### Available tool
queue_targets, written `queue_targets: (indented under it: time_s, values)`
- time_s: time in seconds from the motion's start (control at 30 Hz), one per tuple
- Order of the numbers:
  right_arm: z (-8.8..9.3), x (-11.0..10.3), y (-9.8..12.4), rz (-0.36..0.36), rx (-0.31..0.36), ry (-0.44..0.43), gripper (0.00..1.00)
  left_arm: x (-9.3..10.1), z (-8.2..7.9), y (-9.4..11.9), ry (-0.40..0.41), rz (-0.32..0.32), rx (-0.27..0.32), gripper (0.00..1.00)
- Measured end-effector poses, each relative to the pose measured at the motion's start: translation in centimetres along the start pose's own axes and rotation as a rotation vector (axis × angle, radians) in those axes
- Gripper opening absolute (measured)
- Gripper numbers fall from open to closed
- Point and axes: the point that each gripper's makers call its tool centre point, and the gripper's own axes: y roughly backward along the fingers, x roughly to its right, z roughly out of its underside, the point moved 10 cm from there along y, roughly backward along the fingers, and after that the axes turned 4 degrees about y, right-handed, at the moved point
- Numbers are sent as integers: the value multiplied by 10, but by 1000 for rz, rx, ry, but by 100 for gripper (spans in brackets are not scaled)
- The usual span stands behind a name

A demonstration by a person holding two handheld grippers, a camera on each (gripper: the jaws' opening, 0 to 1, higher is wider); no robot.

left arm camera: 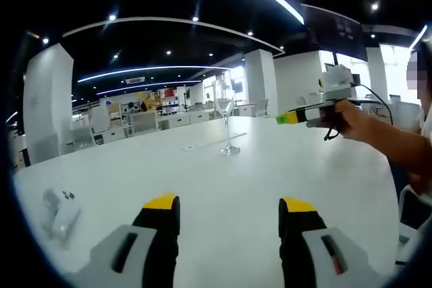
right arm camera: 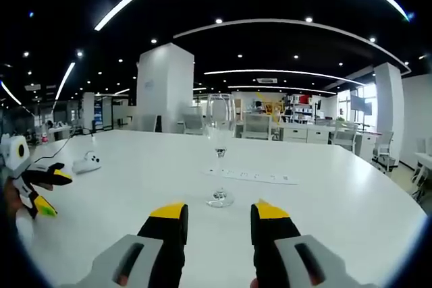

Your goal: Stand the stemmed glass upright on the table place it in front of you

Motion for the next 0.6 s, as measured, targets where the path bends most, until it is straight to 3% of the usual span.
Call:
queue_targets:
  time_s: [0.6]
  values:
    - [8, -3, 19, -7, -1, -17, 40, 0, 1, 0, 3, -5, -4, 59]
